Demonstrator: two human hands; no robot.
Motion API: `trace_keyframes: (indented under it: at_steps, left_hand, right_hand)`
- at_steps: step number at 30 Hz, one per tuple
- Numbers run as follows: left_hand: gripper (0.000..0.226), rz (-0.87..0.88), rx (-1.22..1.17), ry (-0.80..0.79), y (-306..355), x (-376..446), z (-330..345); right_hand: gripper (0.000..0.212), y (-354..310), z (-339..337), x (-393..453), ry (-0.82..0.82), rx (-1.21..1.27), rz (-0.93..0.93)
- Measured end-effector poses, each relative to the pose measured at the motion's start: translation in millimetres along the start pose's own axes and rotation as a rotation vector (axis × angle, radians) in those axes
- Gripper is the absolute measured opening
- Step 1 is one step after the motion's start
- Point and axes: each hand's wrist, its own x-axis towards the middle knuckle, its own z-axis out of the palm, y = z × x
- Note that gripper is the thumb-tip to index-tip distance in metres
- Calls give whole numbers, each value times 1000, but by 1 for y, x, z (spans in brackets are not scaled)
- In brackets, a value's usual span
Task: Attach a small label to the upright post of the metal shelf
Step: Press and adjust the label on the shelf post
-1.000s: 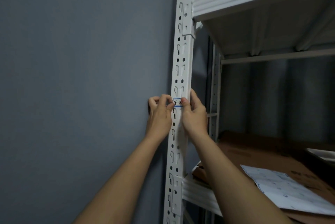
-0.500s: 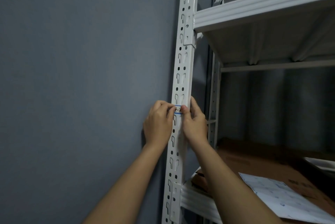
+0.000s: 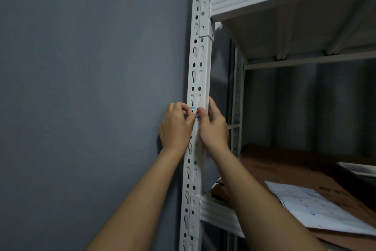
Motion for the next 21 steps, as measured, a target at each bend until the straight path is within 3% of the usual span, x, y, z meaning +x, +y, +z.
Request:
trace_keyframes:
  at_steps: [10, 21]
  left_hand:
    - [15, -52, -54, -58, 3, 0, 0]
    - [9, -29, -63, -57, 1, -3, -2]
  right_hand:
    - [55, -3, 0, -1, -23, -19, -2]
    - [44, -1, -3, 2, -29, 4, -7]
